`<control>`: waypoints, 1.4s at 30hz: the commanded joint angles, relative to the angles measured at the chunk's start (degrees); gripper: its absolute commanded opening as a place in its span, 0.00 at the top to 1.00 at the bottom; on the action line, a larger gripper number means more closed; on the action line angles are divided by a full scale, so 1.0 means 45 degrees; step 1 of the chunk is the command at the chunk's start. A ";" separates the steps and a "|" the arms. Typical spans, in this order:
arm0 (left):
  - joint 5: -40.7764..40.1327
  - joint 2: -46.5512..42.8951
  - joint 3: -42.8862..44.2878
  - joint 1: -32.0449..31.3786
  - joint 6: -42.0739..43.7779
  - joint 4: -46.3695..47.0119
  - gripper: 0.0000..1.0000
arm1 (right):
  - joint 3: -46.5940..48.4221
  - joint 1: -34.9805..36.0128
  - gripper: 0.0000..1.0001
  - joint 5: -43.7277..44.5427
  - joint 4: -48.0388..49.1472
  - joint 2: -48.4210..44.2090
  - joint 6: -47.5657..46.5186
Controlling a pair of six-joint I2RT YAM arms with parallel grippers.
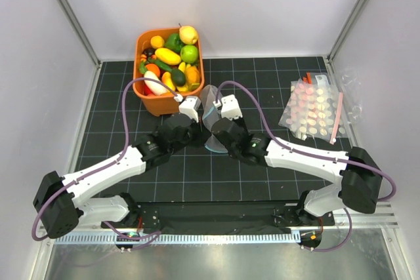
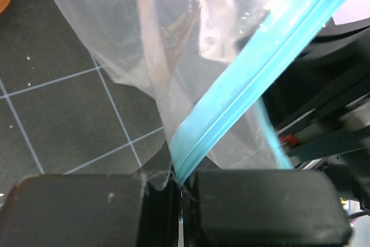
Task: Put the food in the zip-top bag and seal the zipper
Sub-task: Open the zipper of the food storage bag.
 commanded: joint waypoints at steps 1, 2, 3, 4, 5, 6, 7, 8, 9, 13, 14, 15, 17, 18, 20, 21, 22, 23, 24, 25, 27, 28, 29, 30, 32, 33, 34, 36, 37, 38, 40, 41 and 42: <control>0.0532 -0.0130 0.0303 0.0007 -0.0118 0.0732 1.00 | 0.0753 0.0029 0.86 0.2058 -0.0774 -0.1005 0.0306; 0.0669 0.0200 0.0303 0.0007 -0.0137 0.0948 1.00 | 0.0753 0.0029 0.88 0.2350 -0.0950 -0.1200 0.0287; 0.0748 0.0377 0.0361 0.0007 -0.0118 0.1124 1.00 | 0.0869 0.0029 0.90 0.2895 -0.1416 -0.1318 0.0287; 0.0903 0.0592 0.0381 0.0007 -0.0060 0.1609 1.00 | 0.0967 0.0029 0.92 0.3306 -0.1672 -0.1454 0.0306; 0.0982 0.0787 0.0362 0.0007 -0.0040 0.1923 1.00 | 0.1064 0.0029 0.93 0.3658 -0.1945 -0.1494 0.0364; 0.1080 0.1234 0.0420 0.0027 -0.0059 0.2275 1.00 | 0.1278 0.0029 0.95 0.4281 -0.2489 -0.1495 0.0481; 0.1448 0.1509 0.0478 0.0007 -0.0079 0.2839 1.00 | 0.1358 0.0009 0.96 0.4480 -0.2707 -0.1456 0.0521; 0.1645 0.1802 0.0556 0.0027 -0.0079 0.3019 1.00 | 0.1436 0.0028 0.95 0.4676 -0.2884 -0.1417 0.0560; 0.1840 0.2481 0.0828 0.0007 -0.0117 0.3136 1.00 | 0.1495 0.0029 0.95 0.4832 -0.3059 -0.1339 0.0541; 0.2311 0.3851 0.1455 0.0221 -0.0313 0.2787 1.00 | 0.1865 0.0029 0.95 0.4698 -0.3549 -0.0501 0.0483; 0.2311 0.3952 0.1417 0.0551 -0.0545 0.2747 1.00 | 0.1982 0.0029 0.95 0.4600 -0.3666 -0.0170 0.0482; 0.2543 0.4011 0.1146 0.0825 -0.0741 0.2902 1.00 | 0.2312 0.0029 0.95 0.4561 -0.3976 0.0472 0.0540; 0.3226 0.4089 0.0696 0.1917 -0.1209 0.3273 1.00 | 0.2724 0.0029 0.95 0.4444 -0.4387 0.1217 0.0833; 0.3809 0.4090 0.0288 0.2269 -0.1753 0.3448 1.00 | 0.2938 0.0029 0.96 0.4327 -0.4428 0.1781 0.0814; 0.4301 0.4148 -0.0125 0.3149 -0.2089 0.3781 1.00 | 0.2980 0.0029 0.96 0.3551 -0.4060 0.2176 0.0446; 0.4477 0.4168 -0.0378 0.3306 -0.2206 0.3840 1.00 | 0.2960 0.0029 0.96 0.3255 -0.3632 0.2525 0.0327; 0.4421 0.4187 -0.0439 0.3443 -0.2208 0.3647 1.00 | 0.2960 0.0029 0.96 0.3000 -0.3434 0.2684 0.0190; 0.4343 0.4226 -0.0420 0.3464 -0.2169 0.3452 1.00 | 0.2999 0.0029 0.94 0.2727 -0.3278 0.2859 0.0034; 0.4265 0.4265 -0.0362 0.3464 -0.2111 0.3295 1.00 | 0.3018 -0.0010 0.93 0.2396 -0.3121 0.3016 0.0052; 0.4226 0.4304 -0.0322 0.3464 -0.2013 0.2984 1.00 | 0.3057 -0.0068 0.92 0.2141 -0.3062 0.3230 0.0033; 0.4128 0.4363 -0.0302 0.3464 -0.1915 0.2826 1.00 | 0.3097 -0.0166 0.85 0.1537 -0.2983 0.3290 -0.0006; 0.3915 0.4383 -0.0302 0.3464 -0.1915 0.2632 1.00 | 0.3058 -0.0147 0.83 0.1436 -0.2964 0.3252 -0.0006; 0.3816 0.4383 -0.0283 0.3464 -0.1895 0.2572 1.00 | 0.3058 -0.0147 0.80 0.1358 -0.2964 0.3232 -0.0006; 0.3757 0.4422 -0.0283 0.3464 -0.1856 0.2494 1.00 | 0.3019 -0.0166 0.75 0.1319 -0.2964 0.3116 -0.0006; 0.3756 0.4441 -0.0244 0.3464 -0.1817 0.2435 1.00 | 0.2902 -0.0147 0.69 0.1260 -0.2925 0.2766 0.0033; 0.3718 0.4403 -0.0225 0.3464 -0.1798 0.2396 1.00 | 0.2766 -0.0147 0.65 0.1279 -0.2886 0.2628 0.0052; 0.3717 0.4383 -0.0224 0.3464 -0.1778 0.2337 1.00 | 0.2707 -0.0147 0.57 0.1453 -0.2885 0.2491 0.0072; 0.3620 0.4305 -0.0205 0.3464 -0.1700 0.2259 1.00 | 0.2550 -0.0166 0.56 0.1727 -0.2905 0.2178 0.0111; 0.3581 0.4169 -0.0205 0.3464 -0.1700 0.2239 1.00 | 0.2550 -0.0147 0.56 0.1922 -0.2963 0.2119 0.0188; 0.3600 0.4168 -0.0205 0.3464 -0.1680 0.2239 1.00 | 0.2569 -0.0166 0.56 0.2098 -0.3022 0.2041 0.0247; 0.3620 0.4071 -0.0224 0.3464 -0.1680 0.2220 1.00 | 0.2492 -0.0167 0.59 0.2041 -0.2983 0.1807 0.0248; 0.3658 0.4070 -0.0205 0.3445 -0.1661 0.2220 1.00 | 0.2433 -0.0167 0.69 0.1905 -0.2925 0.1729 0.0209; 0.3697 0.4032 -0.0205 0.3464 -0.1661 0.2220 1.00 | 0.2336 -0.0167 0.72 0.1846 -0.2770 0.1535 0.0170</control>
